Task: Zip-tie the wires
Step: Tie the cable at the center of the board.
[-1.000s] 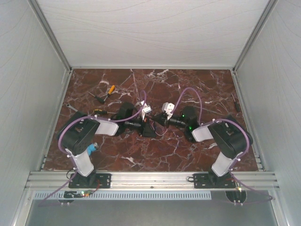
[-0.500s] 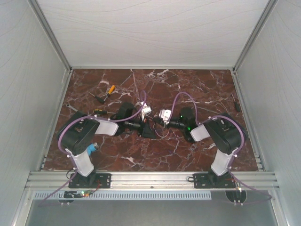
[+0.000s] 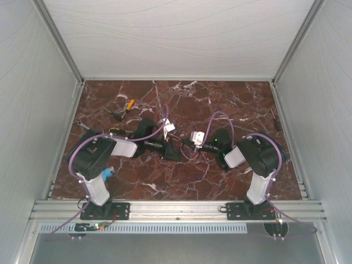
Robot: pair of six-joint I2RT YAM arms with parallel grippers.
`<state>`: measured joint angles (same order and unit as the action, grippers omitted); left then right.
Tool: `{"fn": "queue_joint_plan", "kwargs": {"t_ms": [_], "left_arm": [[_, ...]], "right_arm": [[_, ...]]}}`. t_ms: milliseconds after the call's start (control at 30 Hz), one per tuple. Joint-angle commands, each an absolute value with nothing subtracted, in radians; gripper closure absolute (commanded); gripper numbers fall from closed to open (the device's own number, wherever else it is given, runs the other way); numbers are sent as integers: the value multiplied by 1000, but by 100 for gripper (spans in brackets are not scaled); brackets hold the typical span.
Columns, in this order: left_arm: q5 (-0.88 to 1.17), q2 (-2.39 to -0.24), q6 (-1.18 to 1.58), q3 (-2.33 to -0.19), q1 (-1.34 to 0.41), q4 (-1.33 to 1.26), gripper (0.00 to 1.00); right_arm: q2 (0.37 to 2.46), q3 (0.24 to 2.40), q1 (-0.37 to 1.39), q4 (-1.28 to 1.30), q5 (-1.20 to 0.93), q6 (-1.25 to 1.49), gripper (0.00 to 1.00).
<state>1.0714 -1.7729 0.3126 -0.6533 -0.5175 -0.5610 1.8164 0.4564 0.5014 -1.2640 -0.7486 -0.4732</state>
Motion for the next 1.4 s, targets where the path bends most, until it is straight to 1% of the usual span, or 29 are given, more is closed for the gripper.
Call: {"fn": "queue_joint_plan", "kwargs": {"t_ms": [0, 1167, 1367], "left_arm": [[1121, -1795, 336, -678, -512, -621, 100], [1148, -1874, 348, -745, -495, -599, 100], [1149, -1887, 345, -752, -492, -589, 100]], "right_arm": [[1822, 437, 513, -1411, -743, -505, 100], [1798, 393, 564, -1426, -689, -561, 100], [1804, 390, 563, -1483, -677, -539, 100]]}}
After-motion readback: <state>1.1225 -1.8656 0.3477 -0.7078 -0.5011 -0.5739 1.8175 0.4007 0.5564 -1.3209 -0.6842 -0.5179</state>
